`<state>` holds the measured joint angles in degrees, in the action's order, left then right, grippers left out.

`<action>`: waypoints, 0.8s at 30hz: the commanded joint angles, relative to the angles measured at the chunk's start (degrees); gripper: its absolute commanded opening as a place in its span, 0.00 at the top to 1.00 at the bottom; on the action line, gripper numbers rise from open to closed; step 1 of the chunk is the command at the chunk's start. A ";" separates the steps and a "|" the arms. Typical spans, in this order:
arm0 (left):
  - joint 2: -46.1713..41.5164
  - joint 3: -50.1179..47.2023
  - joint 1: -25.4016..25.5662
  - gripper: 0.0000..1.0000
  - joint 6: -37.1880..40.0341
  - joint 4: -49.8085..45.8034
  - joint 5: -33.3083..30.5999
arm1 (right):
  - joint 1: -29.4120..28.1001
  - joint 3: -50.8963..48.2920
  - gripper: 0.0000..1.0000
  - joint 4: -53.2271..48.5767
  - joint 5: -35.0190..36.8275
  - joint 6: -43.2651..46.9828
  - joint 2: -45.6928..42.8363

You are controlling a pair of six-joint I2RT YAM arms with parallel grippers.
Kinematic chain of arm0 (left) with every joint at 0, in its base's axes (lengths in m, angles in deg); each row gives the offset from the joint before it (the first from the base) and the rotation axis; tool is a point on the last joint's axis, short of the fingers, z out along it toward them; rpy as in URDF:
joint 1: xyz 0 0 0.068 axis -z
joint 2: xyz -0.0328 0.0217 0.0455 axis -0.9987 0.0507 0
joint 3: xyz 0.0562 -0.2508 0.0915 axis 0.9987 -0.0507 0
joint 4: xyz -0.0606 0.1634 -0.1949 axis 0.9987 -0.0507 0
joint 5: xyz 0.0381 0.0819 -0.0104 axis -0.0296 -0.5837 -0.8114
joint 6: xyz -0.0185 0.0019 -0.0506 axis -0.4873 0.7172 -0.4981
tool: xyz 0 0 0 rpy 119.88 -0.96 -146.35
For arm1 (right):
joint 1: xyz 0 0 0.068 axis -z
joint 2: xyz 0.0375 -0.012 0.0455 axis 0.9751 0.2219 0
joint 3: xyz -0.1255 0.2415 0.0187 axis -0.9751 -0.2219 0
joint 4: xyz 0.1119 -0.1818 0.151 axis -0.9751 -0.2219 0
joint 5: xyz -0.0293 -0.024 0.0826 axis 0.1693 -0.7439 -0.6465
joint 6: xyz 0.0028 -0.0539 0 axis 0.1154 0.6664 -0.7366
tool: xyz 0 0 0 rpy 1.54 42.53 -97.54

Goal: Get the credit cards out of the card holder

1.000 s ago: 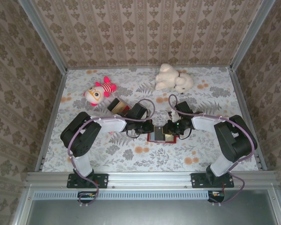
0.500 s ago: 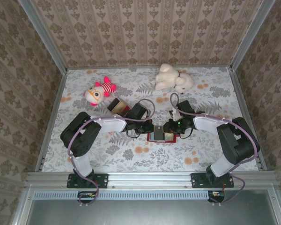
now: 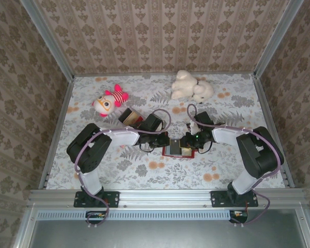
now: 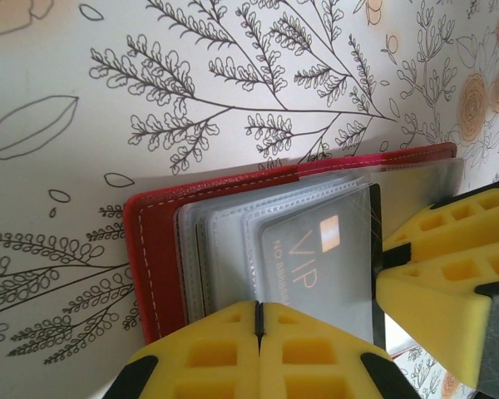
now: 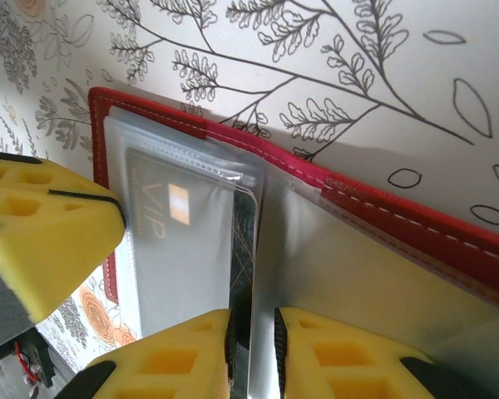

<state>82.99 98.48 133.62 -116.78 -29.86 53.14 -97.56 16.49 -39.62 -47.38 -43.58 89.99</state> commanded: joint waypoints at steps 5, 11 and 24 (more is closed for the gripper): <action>0.72 -0.27 0.05 1.00 -0.08 -4.69 -2.27 | 0.34 -0.39 0.84 1.62 -3.49 0.70 1.46; -1.74 2.37 -0.07 1.00 1.81 -7.44 -2.69 | 0.34 -0.67 0.92 1.54 -2.21 0.32 0.19; -0.27 3.56 0.47 1.00 2.04 -1.70 3.51 | 0.34 -0.29 0.96 -0.98 0.21 1.11 -0.74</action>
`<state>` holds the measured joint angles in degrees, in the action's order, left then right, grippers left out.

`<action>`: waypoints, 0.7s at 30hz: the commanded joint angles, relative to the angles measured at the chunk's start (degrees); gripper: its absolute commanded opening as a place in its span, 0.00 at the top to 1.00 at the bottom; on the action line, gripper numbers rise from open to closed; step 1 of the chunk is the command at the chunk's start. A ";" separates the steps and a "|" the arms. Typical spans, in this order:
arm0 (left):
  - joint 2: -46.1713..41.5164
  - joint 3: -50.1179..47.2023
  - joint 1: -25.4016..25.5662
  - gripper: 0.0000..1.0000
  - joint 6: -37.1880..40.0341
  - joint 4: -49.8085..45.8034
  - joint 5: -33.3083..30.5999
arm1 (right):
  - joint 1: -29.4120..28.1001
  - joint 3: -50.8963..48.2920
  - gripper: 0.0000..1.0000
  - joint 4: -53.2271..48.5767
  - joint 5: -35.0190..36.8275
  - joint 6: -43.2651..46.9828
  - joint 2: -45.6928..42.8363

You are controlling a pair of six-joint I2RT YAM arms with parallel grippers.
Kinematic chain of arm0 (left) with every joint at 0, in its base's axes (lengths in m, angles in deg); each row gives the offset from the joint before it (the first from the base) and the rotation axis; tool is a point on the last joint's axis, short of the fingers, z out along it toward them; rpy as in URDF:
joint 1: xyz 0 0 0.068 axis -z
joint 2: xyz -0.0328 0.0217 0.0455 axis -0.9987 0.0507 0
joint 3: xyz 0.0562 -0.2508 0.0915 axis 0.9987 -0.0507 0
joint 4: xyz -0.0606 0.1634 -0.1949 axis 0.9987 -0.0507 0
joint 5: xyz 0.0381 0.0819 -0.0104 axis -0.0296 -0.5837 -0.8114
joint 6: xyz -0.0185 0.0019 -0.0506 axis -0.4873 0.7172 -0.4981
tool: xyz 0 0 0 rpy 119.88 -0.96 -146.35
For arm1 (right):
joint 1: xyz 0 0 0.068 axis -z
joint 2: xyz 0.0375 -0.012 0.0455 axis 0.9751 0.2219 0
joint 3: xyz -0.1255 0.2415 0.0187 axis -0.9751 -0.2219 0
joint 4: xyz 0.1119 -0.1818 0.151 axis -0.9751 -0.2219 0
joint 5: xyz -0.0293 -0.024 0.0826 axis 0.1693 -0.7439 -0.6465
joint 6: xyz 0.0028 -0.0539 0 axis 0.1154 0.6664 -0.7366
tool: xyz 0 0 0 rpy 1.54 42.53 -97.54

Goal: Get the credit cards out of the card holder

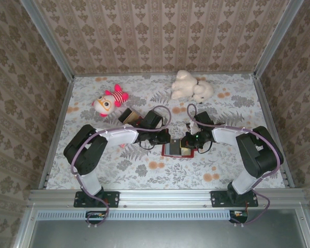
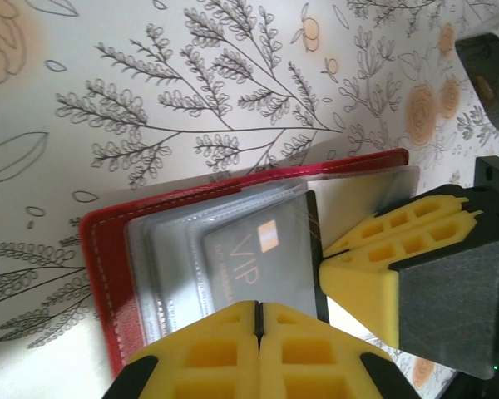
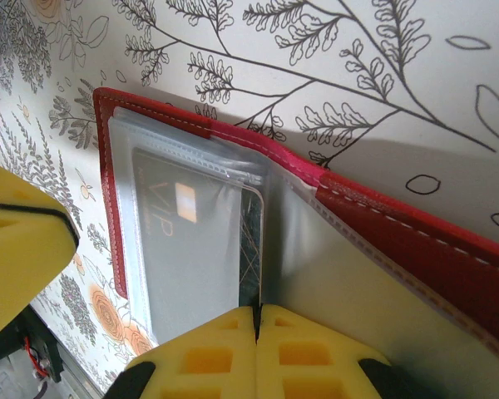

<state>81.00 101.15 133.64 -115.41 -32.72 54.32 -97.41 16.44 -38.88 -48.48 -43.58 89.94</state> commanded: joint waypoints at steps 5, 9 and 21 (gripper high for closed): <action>3.60 1.08 0.30 1.00 0.56 -0.52 1.30 | 0.19 0.09 0.98 -2.30 1.87 1.28 -0.22; 4.80 0.90 0.30 1.00 0.89 -2.80 -0.21 | 0.19 0.41 0.99 -3.79 3.69 1.64 -0.53; 4.13 -0.83 -0.33 1.00 2.16 -5.07 -2.11 | 0.91 0.52 0.97 -6.94 6.03 2.74 -3.77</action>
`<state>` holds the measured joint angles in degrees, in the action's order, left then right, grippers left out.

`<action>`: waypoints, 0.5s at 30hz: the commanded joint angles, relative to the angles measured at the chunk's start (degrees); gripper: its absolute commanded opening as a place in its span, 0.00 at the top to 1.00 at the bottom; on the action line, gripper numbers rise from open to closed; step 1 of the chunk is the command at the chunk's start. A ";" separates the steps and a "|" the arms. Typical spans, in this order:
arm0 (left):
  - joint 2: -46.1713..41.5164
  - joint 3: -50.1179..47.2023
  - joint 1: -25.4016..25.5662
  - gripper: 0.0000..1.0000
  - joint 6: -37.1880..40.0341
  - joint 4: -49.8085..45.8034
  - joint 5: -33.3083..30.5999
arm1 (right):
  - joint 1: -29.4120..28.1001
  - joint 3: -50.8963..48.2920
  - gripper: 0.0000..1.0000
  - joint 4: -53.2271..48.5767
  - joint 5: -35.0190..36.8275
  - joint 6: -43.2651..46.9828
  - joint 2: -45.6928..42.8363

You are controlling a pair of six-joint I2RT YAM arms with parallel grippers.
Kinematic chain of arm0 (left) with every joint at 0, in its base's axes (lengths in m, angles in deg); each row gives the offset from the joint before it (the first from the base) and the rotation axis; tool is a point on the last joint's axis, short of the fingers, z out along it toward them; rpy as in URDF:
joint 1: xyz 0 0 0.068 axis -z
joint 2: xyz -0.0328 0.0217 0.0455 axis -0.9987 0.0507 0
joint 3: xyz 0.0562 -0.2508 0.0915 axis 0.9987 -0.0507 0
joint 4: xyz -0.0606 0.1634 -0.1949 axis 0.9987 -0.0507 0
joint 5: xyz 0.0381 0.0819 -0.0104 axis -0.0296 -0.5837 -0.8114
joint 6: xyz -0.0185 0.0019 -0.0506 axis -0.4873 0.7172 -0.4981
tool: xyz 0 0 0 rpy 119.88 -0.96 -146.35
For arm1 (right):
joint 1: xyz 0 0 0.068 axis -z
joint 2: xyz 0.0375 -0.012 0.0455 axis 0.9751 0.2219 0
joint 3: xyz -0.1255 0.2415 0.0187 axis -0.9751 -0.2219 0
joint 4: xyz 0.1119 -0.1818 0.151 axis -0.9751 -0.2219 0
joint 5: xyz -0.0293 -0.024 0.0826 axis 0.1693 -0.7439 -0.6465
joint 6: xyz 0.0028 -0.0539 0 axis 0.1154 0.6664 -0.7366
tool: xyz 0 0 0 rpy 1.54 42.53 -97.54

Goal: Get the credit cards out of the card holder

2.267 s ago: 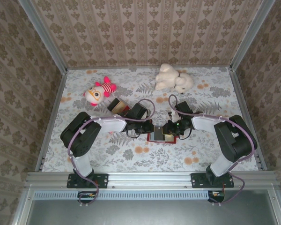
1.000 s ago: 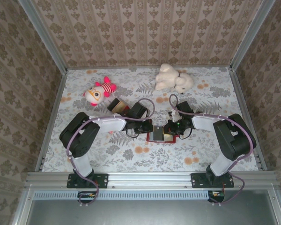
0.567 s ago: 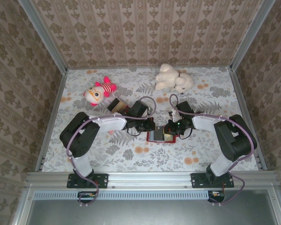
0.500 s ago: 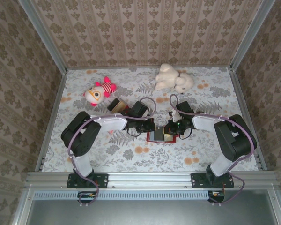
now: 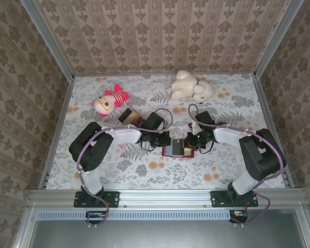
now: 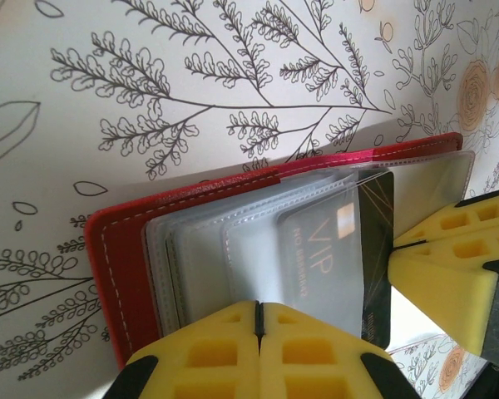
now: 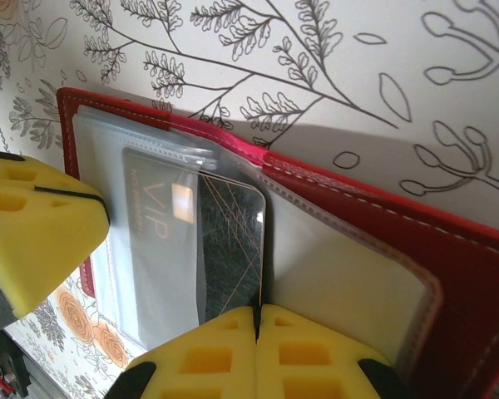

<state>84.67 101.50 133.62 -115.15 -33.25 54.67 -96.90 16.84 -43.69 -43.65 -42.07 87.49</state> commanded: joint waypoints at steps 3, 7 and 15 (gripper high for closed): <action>1.10 -0.78 -0.29 1.00 1.82 -4.30 -2.13 | 0.42 -0.05 0.85 -0.65 -1.42 0.70 -0.33; 1.40 -1.16 -0.30 1.00 1.53 -3.86 -2.22 | 0.37 -0.22 0.73 0.40 -1.80 0.40 1.29; 1.05 -2.34 -0.34 1.00 1.18 -3.60 -2.57 | 0.44 -0.31 0.71 3.61 -5.77 0.14 4.16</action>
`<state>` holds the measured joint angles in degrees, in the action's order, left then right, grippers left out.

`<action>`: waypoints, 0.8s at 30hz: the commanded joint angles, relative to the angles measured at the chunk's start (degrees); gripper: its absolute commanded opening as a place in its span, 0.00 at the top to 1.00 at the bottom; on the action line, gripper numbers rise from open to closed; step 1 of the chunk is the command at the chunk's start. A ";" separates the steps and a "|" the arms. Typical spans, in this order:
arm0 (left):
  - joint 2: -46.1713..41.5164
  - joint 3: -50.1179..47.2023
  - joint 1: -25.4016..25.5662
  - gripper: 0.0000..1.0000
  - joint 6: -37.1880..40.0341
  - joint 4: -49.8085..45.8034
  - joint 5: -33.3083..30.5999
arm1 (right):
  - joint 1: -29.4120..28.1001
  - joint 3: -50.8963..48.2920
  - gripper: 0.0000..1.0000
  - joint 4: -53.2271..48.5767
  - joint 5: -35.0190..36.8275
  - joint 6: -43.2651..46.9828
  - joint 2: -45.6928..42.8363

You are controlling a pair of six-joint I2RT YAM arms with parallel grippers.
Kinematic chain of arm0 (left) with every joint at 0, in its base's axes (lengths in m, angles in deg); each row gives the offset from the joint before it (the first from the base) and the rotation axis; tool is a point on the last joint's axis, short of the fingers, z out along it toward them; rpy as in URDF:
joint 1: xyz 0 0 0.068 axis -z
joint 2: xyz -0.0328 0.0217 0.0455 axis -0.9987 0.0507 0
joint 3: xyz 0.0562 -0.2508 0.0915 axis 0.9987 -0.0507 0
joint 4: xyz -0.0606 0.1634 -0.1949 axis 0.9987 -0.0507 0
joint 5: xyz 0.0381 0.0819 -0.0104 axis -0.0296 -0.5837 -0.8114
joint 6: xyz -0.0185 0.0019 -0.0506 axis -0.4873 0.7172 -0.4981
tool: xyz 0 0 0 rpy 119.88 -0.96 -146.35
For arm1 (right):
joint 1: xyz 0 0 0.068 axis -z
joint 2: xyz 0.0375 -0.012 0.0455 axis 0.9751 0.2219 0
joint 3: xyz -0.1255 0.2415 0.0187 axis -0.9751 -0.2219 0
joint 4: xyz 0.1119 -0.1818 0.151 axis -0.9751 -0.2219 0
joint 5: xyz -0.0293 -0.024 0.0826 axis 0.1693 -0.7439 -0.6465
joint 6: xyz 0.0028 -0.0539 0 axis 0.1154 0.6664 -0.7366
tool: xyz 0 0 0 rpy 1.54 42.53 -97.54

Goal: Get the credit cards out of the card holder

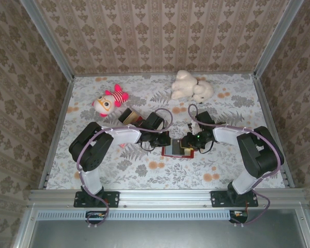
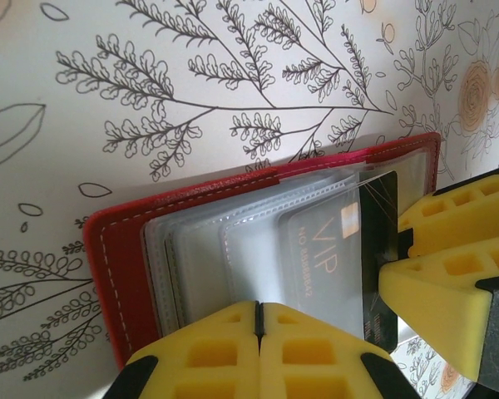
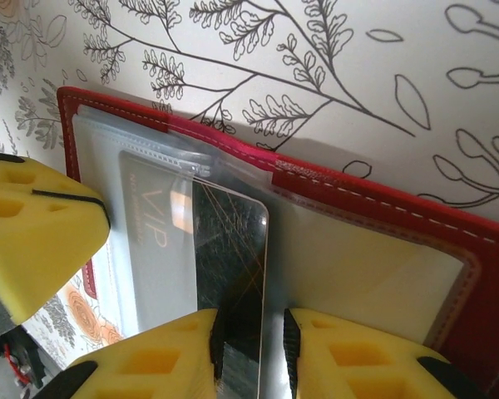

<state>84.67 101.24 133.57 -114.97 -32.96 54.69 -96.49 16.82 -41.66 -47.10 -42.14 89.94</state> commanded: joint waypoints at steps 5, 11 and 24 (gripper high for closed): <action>1.09 -2.42 -0.25 1.00 0.99 -3.73 -2.68 | -0.01 -0.37 0.78 2.68 -3.41 -0.11 1.87; 0.80 -2.76 -0.46 1.00 0.92 -3.88 -2.94 | 0.50 -0.44 0.92 0.79 -0.52 0.02 0.52; -0.05 -3.42 -1.07 1.00 0.98 -3.62 -3.12 | 3.13 -2.83 0.93 -2.65 1.72 1.51 -4.60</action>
<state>84.32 100.05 133.27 -114.97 -31.21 54.80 -93.82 15.07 -41.74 -48.43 -42.05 85.66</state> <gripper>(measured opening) 0.051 0.072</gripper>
